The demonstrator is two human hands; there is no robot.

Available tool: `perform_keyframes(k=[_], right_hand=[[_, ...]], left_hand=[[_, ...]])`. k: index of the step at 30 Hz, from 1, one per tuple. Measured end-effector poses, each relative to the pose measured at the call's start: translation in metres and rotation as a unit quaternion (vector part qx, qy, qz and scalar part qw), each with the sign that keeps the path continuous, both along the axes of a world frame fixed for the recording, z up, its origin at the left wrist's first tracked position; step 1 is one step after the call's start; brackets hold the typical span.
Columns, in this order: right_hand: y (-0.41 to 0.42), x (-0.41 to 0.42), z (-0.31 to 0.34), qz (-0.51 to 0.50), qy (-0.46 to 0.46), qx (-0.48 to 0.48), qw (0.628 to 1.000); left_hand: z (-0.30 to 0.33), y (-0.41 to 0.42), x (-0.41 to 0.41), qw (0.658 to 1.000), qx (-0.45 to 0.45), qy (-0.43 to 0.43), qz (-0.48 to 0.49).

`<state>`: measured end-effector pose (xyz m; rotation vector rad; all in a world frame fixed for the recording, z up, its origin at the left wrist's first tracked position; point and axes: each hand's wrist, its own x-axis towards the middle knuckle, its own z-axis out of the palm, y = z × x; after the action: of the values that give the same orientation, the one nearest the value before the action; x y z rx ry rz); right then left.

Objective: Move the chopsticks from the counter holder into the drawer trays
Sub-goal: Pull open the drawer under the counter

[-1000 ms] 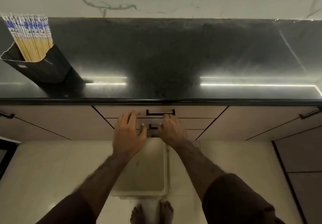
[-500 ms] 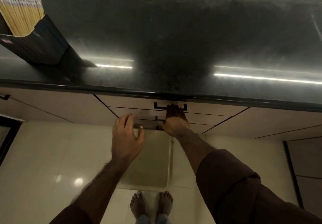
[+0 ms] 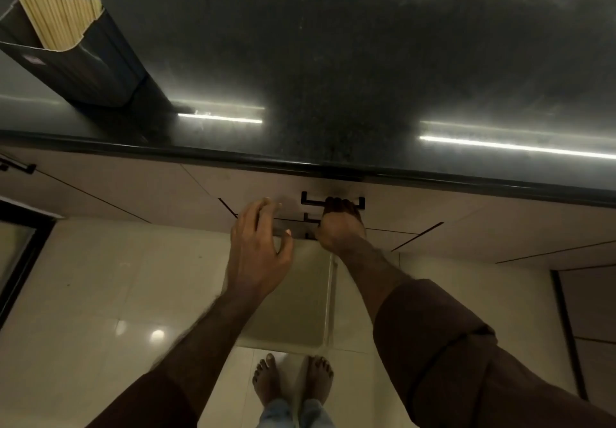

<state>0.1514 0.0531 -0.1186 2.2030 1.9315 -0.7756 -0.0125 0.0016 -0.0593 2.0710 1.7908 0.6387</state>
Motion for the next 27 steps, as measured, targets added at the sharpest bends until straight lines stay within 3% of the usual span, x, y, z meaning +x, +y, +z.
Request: perform_keyframes(k=[8, 15, 27], right_hand=[[-0.042, -0.009, 0.004, 0.008, -0.011, 0.022, 1.000], [-0.129, -0.027, 0.000, -0.003, -0.006, 0.015, 1.000], [-0.253, -0.070, 0.016, -0.055, -0.019, 0.011, 0.998]], left_hand=[[0.000, -0.022, -0.005, 0.998, -0.021, 0.056, -0.016], [0.005, -0.059, -0.018, 0.996, -0.023, 0.078, -0.034], [-0.002, -0.165, -0.064, 0.982, -0.012, 0.124, -0.142]])
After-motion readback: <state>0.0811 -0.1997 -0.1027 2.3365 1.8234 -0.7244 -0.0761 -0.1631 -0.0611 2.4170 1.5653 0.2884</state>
